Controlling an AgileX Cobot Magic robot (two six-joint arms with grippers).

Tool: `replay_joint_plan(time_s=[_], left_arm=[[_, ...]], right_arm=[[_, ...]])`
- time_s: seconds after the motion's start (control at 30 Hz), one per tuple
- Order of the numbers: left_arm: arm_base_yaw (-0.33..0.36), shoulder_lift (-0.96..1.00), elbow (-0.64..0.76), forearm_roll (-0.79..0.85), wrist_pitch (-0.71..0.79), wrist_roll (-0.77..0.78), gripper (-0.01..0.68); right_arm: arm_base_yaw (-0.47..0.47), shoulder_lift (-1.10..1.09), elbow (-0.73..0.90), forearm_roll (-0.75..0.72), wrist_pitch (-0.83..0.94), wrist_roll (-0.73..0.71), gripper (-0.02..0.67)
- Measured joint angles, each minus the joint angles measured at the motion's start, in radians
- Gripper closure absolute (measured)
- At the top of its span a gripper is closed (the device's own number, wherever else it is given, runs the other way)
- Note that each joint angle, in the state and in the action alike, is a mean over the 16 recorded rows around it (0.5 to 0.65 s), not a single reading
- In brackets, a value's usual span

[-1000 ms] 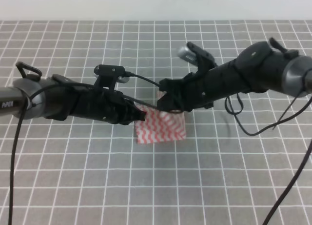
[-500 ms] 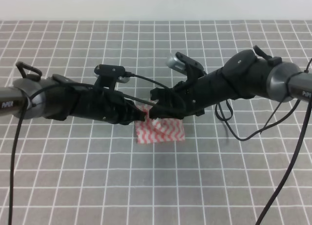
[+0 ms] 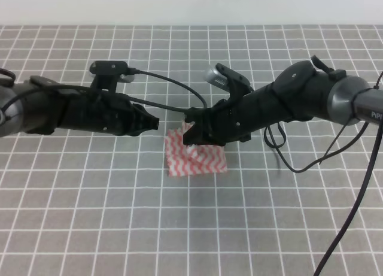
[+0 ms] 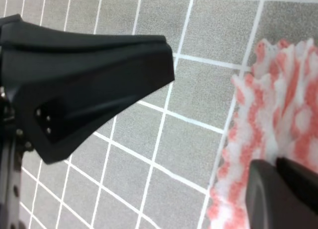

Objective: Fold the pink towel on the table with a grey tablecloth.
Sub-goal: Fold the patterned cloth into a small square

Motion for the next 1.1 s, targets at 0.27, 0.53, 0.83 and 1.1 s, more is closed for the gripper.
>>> replay_joint_plan(time_s=[0.27,0.53,0.83,1.1], left_arm=[[0.012,-0.008,0.0,0.001,0.001,-0.001,0.675],[0.012,-0.008,0.0,0.001,0.0,-0.001,0.675],[0.012,-0.008,0.0,0.001,0.0,-0.001,0.676],[0.012,-0.008,0.0,0.001,0.0,-0.001,0.676]], right_arm=[[0.001,0.0,0.0,0.017,0.009,-0.01,0.664],[0.005,0.0,0.0,0.031,0.008,-0.023,0.664],[0.008,0.0,0.0,0.029,0.002,-0.027,0.644],[0.008,0.0,0.0,0.028,0.002,-0.027,0.571]])
